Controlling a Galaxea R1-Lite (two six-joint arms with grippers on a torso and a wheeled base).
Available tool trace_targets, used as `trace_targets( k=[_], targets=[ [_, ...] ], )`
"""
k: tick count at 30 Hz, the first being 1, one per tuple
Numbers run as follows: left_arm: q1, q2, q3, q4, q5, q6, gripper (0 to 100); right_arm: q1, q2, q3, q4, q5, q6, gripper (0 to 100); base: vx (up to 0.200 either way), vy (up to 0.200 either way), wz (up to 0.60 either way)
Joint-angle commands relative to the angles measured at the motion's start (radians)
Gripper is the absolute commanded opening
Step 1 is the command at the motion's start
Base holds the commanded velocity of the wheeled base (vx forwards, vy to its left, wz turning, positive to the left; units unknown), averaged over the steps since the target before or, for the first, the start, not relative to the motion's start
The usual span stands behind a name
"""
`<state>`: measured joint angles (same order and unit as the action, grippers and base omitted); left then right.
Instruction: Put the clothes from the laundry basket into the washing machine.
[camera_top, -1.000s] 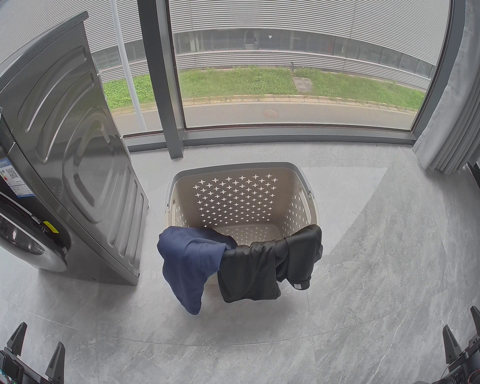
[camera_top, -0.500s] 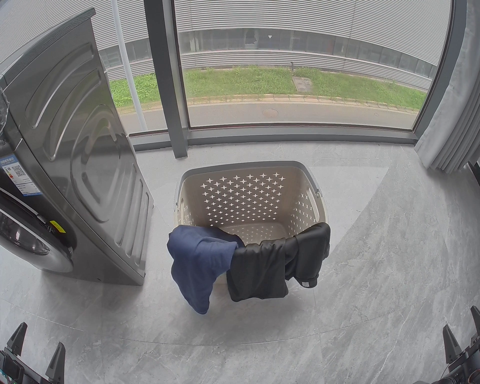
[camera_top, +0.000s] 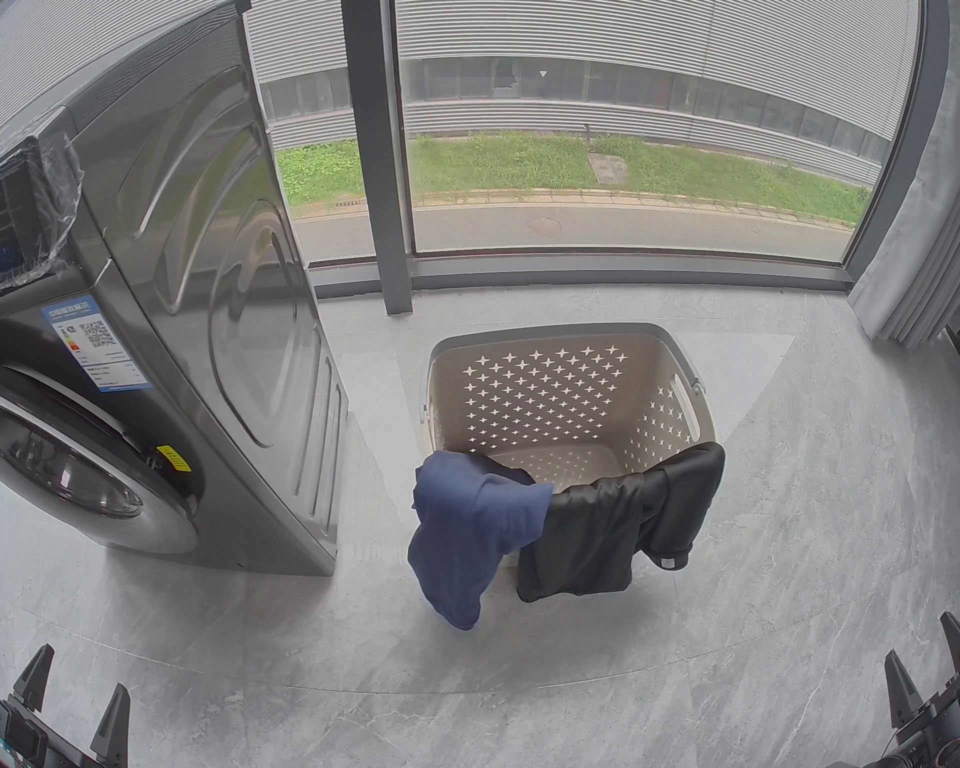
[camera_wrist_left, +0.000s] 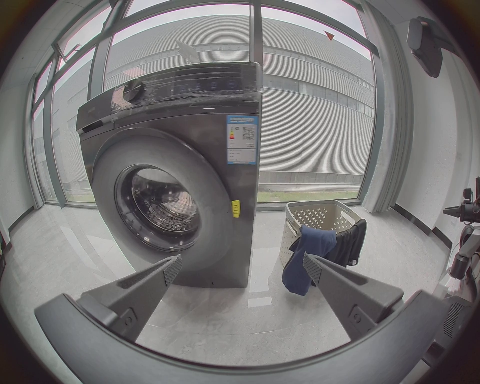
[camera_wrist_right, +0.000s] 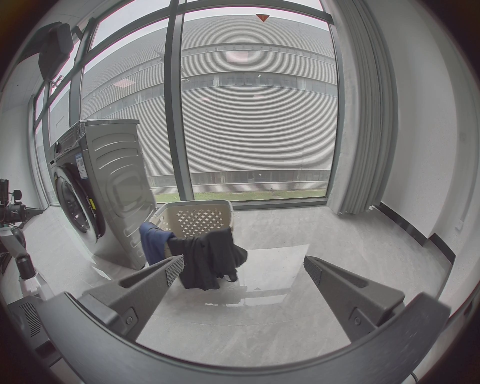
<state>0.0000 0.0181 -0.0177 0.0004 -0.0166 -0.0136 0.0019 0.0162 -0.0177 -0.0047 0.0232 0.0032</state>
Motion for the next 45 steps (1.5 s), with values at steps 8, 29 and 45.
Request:
trace_targets(
  k=[8, 29, 45],
  targets=[
    [0.000, -0.018, 0.016, 0.000, 0.000, 0.000, 100, 0.001, -0.016, 0.018, 0.000, 0.000, 0.000, 100, 0.000, 0.200, 0.00],
    [0.000, -0.018, 0.016, 0.000, 0.000, 0.001, 100, 0.000, -0.016, 0.018, 0.000, 0.000, 0.000, 100, -0.010, 0.152, 0.00],
    [0.000, -0.018, 0.016, 0.000, -0.003, -0.002, 100, 0.000, -0.016, 0.018, 0.000, 0.000, 0.000, 100, -0.100, 0.038, 0.00]
  ],
)
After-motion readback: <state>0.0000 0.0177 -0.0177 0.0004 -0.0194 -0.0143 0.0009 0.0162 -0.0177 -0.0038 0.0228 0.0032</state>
